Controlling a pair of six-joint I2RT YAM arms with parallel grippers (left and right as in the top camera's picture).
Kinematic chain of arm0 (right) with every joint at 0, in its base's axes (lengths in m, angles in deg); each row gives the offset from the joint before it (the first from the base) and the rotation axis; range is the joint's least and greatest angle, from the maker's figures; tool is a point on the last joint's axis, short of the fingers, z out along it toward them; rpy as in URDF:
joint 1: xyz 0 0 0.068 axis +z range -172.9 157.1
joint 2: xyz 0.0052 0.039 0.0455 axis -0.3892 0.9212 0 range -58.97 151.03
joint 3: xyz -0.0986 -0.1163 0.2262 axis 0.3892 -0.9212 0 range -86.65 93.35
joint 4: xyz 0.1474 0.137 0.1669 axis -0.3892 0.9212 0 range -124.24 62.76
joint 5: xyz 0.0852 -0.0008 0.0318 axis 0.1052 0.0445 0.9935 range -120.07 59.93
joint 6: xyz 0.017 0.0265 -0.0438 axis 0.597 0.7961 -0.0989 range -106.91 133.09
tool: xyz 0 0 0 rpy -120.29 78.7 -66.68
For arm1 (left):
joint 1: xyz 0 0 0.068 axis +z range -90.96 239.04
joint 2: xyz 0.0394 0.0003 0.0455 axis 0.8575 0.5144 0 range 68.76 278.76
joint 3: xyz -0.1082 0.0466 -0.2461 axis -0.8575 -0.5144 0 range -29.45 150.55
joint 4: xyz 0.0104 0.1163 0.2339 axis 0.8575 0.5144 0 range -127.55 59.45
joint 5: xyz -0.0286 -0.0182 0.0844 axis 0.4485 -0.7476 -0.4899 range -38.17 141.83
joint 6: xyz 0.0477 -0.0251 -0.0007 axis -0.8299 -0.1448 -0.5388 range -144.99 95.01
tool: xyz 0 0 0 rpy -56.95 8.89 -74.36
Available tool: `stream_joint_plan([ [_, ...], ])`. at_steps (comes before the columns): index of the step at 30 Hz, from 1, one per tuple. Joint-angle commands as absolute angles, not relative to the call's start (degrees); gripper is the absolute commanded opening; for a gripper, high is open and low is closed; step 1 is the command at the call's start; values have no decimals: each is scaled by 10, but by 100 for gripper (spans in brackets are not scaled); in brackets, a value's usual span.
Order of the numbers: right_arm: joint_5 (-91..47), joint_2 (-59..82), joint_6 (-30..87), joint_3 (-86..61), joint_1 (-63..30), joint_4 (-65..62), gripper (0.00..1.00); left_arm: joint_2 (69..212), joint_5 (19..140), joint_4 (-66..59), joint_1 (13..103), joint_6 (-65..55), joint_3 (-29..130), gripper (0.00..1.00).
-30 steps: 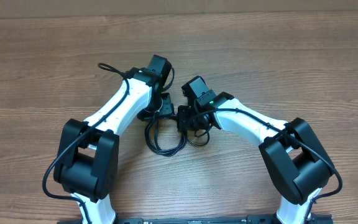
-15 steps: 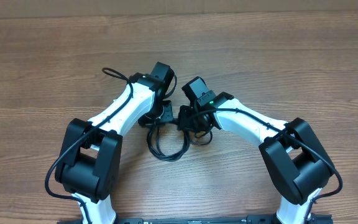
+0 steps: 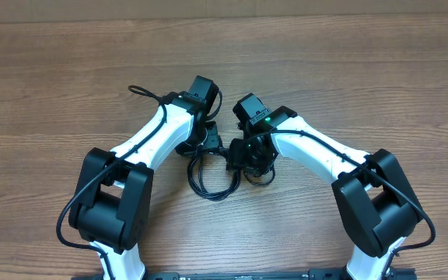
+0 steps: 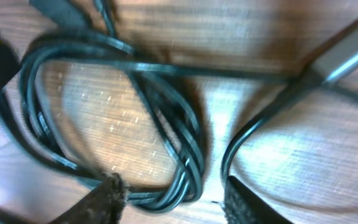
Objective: Untangle cables
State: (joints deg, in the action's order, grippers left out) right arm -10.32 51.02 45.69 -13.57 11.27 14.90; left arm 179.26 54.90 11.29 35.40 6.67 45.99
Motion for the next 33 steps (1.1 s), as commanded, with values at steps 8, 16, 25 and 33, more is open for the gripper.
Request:
stream_joint_plan([
  [8, -127, 494, 646, -176, 126, 141, 39, 1781, 568, 77, 367, 207, 456, 4],
  [16, -129, 494, 807, -231, 127, 122, 38, 1781, 629, 64, 410, 244, 456, 4],
  [25, -150, 494, 808, -254, 127, 59, 15, 1781, 669, 59, 398, 229, 455, 4],
  [33, -158, 494, 803, -253, 126, 39, 4, 1781, 666, 61, 381, 137, 451, 4],
])
